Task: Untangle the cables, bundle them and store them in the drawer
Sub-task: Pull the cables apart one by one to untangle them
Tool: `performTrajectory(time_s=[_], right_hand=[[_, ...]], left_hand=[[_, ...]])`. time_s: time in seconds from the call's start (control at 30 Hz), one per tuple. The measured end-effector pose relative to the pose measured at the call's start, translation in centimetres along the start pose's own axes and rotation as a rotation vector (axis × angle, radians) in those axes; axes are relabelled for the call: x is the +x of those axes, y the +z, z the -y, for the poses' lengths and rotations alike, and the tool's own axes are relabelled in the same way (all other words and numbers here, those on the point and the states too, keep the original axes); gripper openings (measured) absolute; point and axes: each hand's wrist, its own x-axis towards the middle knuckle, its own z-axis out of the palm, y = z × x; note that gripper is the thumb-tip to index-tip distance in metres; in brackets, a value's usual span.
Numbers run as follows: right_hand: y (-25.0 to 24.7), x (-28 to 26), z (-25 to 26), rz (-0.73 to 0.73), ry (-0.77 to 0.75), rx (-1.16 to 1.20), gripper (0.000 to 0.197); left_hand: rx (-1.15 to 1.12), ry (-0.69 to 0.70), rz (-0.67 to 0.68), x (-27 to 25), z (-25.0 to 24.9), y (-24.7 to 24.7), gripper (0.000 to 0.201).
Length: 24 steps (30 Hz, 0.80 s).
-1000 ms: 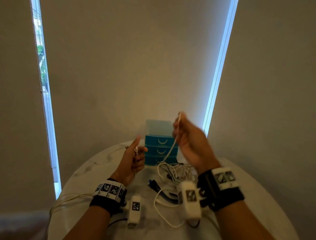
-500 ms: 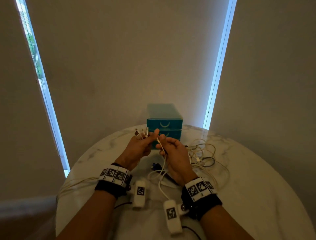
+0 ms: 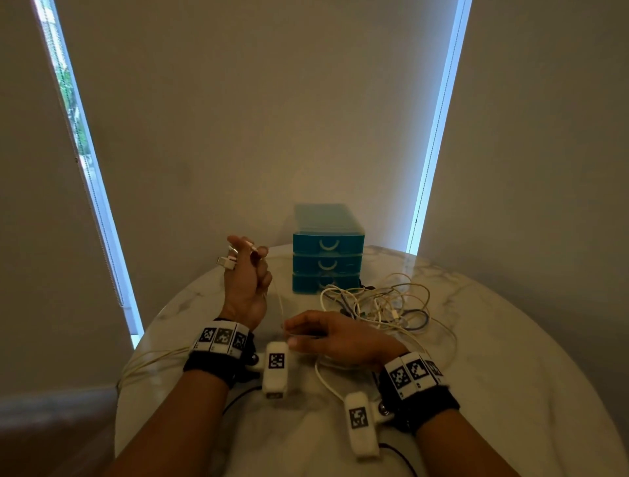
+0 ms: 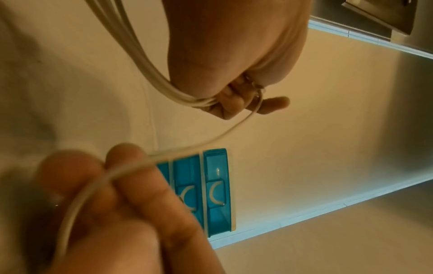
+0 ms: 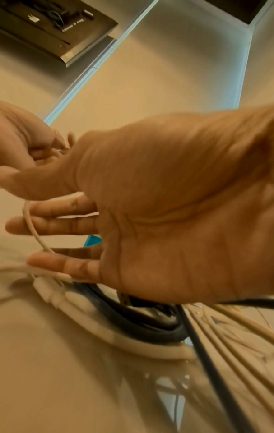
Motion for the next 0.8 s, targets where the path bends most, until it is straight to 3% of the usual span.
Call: performTrajectory(time_s=[0.1, 0.17, 0.2, 0.27, 0.37, 0.43, 0.5, 0.57, 0.6, 0.67, 0.8], right_hand=[[-0.9, -0.7, 0.9, -0.213, -0.136, 0.217, 0.029], [-2.4, -1.5, 1.5, -0.436, -0.215, 0.547, 0.033], [-3.1, -1.9, 1.3, -0.478, -0.224, 0.662, 0.037], [-3.9, -2.8, 0.8, -0.37, -0.167, 0.613, 0.043], [-3.7, -3.4, -0.5, 0.007, -0.046, 0.221, 0.036], [-4.1, -3.4, -0.4, -0.071, -0.052, 0.183, 0.031], [-4.8, -3.3, -0.1, -0.359, -0.1, 0.374, 0.029], [-5.4, -3.2, -0.4, -0.597, -0.173, 0.561, 0.03], [-5.3, -3.0, -0.6, -0.65, -0.188, 0.594, 0.029], [-4.8, -2.6, -1.0, -0.68, -0.176, 0.55, 0.024], [-4.4, -2.1, -1.3, -0.666, -0.15, 0.451, 0.022]], left_hand=[[-0.065, 0.003, -0.072, 0.5, -0.6, -0.7, 0.039], [-0.062, 0.017, -0.109, 0.6, -0.8, -1.0, 0.04], [-0.052, 0.021, -0.119, 0.5, -0.8, -0.9, 0.041], [-0.031, 0.028, -0.141, 0.5, -0.5, -0.7, 0.041], [-0.013, 0.02, -0.227, 0.7, -0.6, -0.7, 0.037], [-0.008, 0.003, -0.306, 0.8, -1.2, -1.2, 0.042], [0.009, -0.001, -0.336, 0.7, -1.8, -1.6, 0.046], [0.049, 0.012, -0.293, 0.4, -1.6, -1.2, 0.042], [0.095, 0.024, -0.254, 0.0, -1.4, -0.8, 0.037], [0.257, 0.039, -0.133, -0.8, -1.1, 0.3, 0.026], [0.707, 0.049, 0.186, -2.9, -1.2, 2.1, 0.028]])
